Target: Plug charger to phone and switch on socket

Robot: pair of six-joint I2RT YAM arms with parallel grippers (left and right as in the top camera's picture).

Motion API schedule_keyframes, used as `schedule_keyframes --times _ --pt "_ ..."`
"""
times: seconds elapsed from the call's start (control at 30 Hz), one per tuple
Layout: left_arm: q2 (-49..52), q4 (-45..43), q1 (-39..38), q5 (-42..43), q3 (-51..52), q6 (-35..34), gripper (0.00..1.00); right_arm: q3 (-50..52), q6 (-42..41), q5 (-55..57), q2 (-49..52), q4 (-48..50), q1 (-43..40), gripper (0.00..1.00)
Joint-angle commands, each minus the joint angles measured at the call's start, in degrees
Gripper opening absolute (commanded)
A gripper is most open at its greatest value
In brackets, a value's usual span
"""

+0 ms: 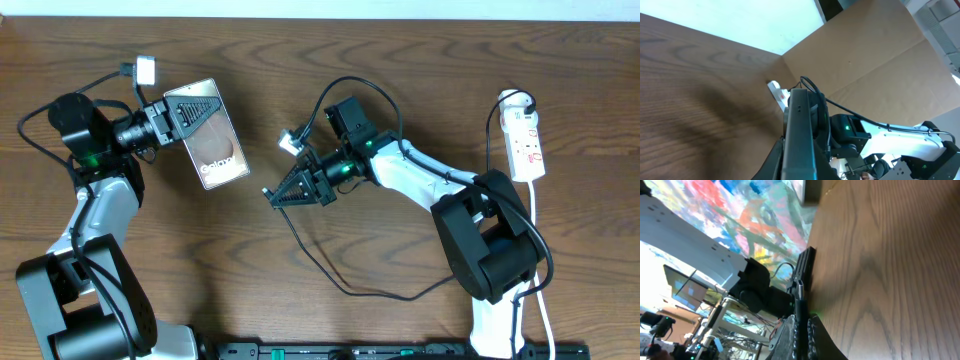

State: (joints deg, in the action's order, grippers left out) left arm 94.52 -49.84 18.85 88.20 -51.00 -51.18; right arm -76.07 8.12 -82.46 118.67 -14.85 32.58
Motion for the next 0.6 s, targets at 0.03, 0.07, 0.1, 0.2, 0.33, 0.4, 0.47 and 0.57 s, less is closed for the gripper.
schedule_keyframes --times 0.03,0.07,0.1,0.2,0.33,0.4,0.47,0.57 --pt "-0.22 -0.35 0.04 0.07 0.35 -0.15 0.07 0.17 -7.67 2.08 -0.02 1.38 0.15 0.01" --pt "-0.22 -0.35 0.04 0.09 0.33 -0.17 0.08 0.17 -8.28 2.73 -0.02 1.40 0.15 0.01" --pt "-0.22 -0.35 0.04 0.09 0.35 -0.15 0.08 0.17 -8.22 2.54 -0.02 1.44 0.15 0.01" --pt "-0.22 -0.35 0.04 0.09 0.35 -0.15 0.07 0.17 -8.28 0.98 -0.02 3.45 0.20 0.01" --pt "-0.22 -0.35 0.04 0.09 0.35 -0.15 0.08 0.17 -11.80 5.33 -0.02 3.43 0.20 0.01" --pt "-0.22 -0.33 0.04 0.09 0.33 -0.15 0.07 0.17 -18.16 15.06 -0.02 1.79 0.20 0.01" --pt "-0.22 -0.33 0.04 0.11 0.33 -0.15 0.07 0.17 -23.12 25.81 -0.02 -1.81 0.09 0.01" --pt "-0.22 -0.35 0.04 0.11 0.33 -0.13 0.07 0.00 -28.63 40.59 -0.02 -10.03 -0.28 0.01"
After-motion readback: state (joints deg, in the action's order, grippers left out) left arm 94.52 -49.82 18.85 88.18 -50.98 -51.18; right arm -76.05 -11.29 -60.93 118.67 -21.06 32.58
